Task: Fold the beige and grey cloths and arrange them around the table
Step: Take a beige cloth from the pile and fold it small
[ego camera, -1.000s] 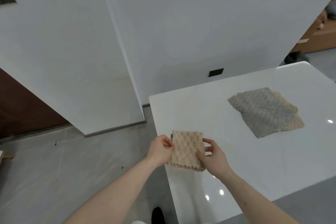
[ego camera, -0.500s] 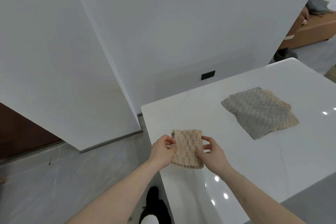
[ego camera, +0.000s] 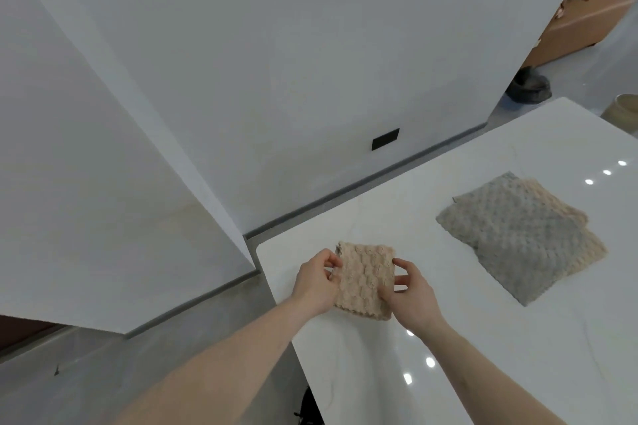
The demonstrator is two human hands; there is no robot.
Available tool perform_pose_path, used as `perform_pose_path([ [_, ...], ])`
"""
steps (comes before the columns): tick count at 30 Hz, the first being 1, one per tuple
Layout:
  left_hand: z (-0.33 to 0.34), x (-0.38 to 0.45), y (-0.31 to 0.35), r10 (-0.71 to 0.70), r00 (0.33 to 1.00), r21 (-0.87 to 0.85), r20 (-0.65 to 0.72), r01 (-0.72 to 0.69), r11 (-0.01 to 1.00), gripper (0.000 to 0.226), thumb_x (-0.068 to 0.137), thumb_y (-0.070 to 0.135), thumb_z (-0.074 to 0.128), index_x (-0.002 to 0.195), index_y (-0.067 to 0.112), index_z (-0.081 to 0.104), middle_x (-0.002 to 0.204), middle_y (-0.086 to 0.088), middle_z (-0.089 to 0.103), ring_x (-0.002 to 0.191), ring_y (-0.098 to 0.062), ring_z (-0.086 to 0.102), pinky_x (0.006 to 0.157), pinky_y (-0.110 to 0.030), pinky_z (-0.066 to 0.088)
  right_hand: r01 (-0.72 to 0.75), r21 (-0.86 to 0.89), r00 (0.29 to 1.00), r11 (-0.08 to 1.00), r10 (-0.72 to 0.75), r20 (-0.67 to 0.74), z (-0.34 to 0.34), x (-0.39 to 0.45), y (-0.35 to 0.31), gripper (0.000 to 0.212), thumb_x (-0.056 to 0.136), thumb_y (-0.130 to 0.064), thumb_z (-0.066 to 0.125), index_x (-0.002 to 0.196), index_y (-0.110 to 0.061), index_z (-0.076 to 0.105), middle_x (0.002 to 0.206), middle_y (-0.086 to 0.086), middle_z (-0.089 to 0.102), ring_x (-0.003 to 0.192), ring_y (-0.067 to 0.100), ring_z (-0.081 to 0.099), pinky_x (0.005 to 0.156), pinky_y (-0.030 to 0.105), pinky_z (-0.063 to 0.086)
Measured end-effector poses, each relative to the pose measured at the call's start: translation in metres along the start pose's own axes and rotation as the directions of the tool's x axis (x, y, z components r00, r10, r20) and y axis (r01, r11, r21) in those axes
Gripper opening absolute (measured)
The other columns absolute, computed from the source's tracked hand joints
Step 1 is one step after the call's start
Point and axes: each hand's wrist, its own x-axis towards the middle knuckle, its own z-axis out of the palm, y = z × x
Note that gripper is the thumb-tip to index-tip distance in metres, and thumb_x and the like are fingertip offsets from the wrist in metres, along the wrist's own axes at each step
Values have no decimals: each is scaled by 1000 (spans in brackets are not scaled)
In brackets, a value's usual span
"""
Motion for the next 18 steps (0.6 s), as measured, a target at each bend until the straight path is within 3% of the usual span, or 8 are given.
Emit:
perform_pose_path([
  [5,-2,64,-6,7,998,30,63,-9,1000,33,92,5,49,100,33,63,106,10,65,85,-17,67,65,-32,58,-49,1,996,999,49,-78,20,53,-3,62,90,-24,69,145,-28,40,109,-6,62,85,7,67,47,13,47],
  [9,3,105,-3,34,990,58,136,-42,997,39,90,7,50,113,35,64,112,8,65,92,-12,63,73,-30,58,-73,8,989,997,74,-131,30,87,-3,64,93,-26,65,148,-29,34,116,-4,60,86,11,68,49,16,48],
  [15,11,150,8,81,980,115,180,-102,988,51,91,4,49,128,37,61,113,6,60,100,-14,61,82,-34,59,-90,-16,983,996,87,-162,36,131,-9,74,89,-14,64,151,-32,27,125,-2,59,87,16,69,57,23,51],
  [18,15,168,9,101,976,159,194,-133,978,59,90,2,47,136,38,57,128,4,59,112,-17,59,82,-31,57,-59,-38,983,998,52,-175,38,153,-10,75,89,-12,61,152,-31,25,132,-2,57,95,20,68,64,31,55],
])
